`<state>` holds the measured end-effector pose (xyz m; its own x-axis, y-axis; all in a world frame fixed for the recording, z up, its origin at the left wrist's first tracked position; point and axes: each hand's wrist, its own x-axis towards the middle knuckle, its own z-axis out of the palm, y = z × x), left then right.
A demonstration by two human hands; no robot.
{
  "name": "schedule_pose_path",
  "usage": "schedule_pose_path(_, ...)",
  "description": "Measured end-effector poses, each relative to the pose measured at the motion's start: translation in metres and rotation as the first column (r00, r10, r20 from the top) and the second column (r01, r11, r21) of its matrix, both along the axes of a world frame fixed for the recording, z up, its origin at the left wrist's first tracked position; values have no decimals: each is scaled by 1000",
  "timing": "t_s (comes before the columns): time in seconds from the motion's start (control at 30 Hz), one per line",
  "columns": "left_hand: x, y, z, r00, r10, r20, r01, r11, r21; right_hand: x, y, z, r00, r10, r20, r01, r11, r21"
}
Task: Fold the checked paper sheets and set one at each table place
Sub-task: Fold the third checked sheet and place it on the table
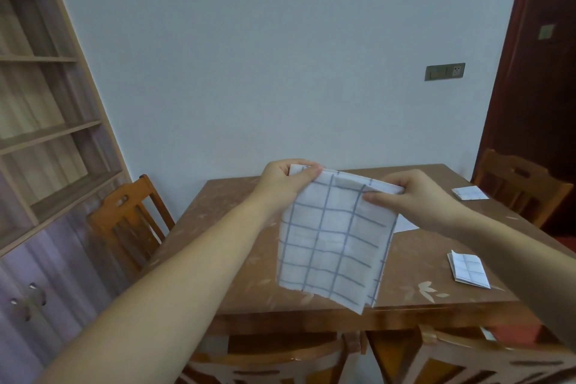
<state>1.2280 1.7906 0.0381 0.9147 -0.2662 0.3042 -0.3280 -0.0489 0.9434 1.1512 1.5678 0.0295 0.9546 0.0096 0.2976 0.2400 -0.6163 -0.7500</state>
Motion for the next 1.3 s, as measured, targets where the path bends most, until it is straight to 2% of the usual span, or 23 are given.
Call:
schedule_pose_path(0.1, 4, 1, 0, 998, 58, 3, -57, 998, -40, -3, 3, 2, 996, -51, 78, 33, 976, 217)
schedule_pose_path(0.17, 6, 2, -2, 996, 90, 5, -90, 996, -24, -3, 3, 3, 993, -73, 91, 45, 959, 279)
schedule_pose_path(0.27, 7, 1, -5, 992, 124, 10, -124, 992, 0, -1, 0, 4, 991, -96, 98, 68, 964, 256)
schedule_pose_path(0.37, 6, -2, -6, 996, 91, -6, -91, 996, 6, 0, -3, 5, 990, -86, 110, 60, 974, 220)
schedule_pose_path(0.5, 3, -6, -5, 1000, -17, -10, 18, 997, 78, -1, -4, 8, 989, -106, 99, 73, 954, 290)
schedule_pose_path(0.67, 6, -5, -5, 999, -35, -1, 34, 993, 117, -2, -7, 10, 994, -72, 77, 41, 936, 350)
schedule_pose_path(0.8, 7, -4, -4, 999, -37, -26, 39, 998, 44, -2, -11, 13, 998, -35, 55, 10, 916, 400)
schedule_pose_path(0.87, 5, -5, -3, 999, -39, -38, 39, 999, -14, -3, -12, 16, 999, 4, 42, -18, 939, 342)
schedule_pose_path(0.9, 3, -5, -1, 998, -47, -42, 47, 999, -21, -3, -12, 18, 999, 8, 40, -18, 966, 256)
schedule_pose_path(0.97, 1, -7, 0, 995, -90, -37, 91, 996, 20, -4, -5, 23, 999, -10, 54, 13, 999, -52)
schedule_pose_path(1.0, 1, -8, 0, 992, -122, -32, 124, 991, 52, -5, 2, 25, 997, 2, 77, 14, 978, -209)
schedule_pose_path(1.07, -1, -12, 0, 982, -187, -32, 189, 978, 88, -5, 16, 25, 989, 106, 108, -58, 926, -374)
schedule_pose_path(1.17, -3, -14, 0, 964, -264, -18, 265, 962, 62, -2, 28, 24, 961, 187, 205, -83, 899, -430)
schedule_pose_path(1.23, -4, -12, 1, 979, -202, 10, 202, 979, 23, 0, 28, 25, 955, 156, 251, -35, 903, -428)
schedule_pose_path(1.3, -5, -10, 3, 997, -70, 38, 71, 997, -14, 0, 26, 27, 963, 125, 238, -31, 930, -366)
